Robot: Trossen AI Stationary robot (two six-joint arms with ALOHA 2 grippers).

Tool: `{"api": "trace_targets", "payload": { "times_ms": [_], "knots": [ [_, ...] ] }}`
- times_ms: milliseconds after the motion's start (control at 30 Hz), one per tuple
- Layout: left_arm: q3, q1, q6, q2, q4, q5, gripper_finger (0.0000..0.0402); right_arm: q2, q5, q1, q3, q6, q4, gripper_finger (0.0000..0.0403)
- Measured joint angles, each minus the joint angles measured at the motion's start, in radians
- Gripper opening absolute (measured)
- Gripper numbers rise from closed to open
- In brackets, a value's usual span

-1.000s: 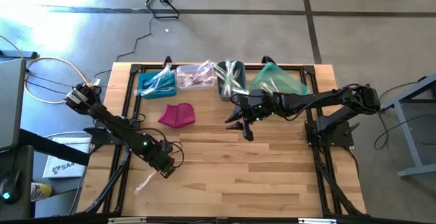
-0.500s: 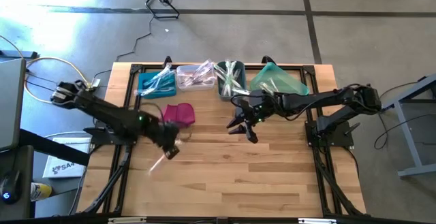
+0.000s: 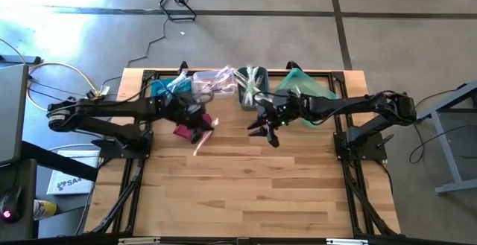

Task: Pick & Place Toothbrushes
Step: Put the orange toothbrush into the light blue bin

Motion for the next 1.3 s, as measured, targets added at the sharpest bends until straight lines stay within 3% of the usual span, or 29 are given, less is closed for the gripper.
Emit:
{"api": "trace_targets", "payload": {
  "times_ms": [167,367,633,833,1033,1300],
  "knots": [
    [0.001,0.105,0.132,0.000,0.189,0.019,0.0002,0.000,0.001,-0.021,0.000,0.000,0.042,0.0121],
    [0.001,0.156,0.174,0.000,0.382,0.070,0.0002,0.000,0.015,-0.033,0.000,-0.001,0.120,0.0121],
    [0.001,0.152,0.288,0.000,0.587,0.171,0.0002,0.016,0.178,-0.029,0.000,-0.001,0.208,0.0121],
    [0.002,0.152,0.299,0.001,0.613,0.174,0.0002,0.095,0.249,0.009,0.000,-0.001,0.357,0.0132],
    [0.002,0.152,0.312,0.001,0.610,0.183,0.0002,0.189,0.371,0.035,0.000,-0.015,0.582,0.0182],
    [0.002,0.152,0.312,0.001,0.609,0.186,0.0002,0.271,0.368,0.034,0.000,0.017,0.726,0.0215]
  ]
}}
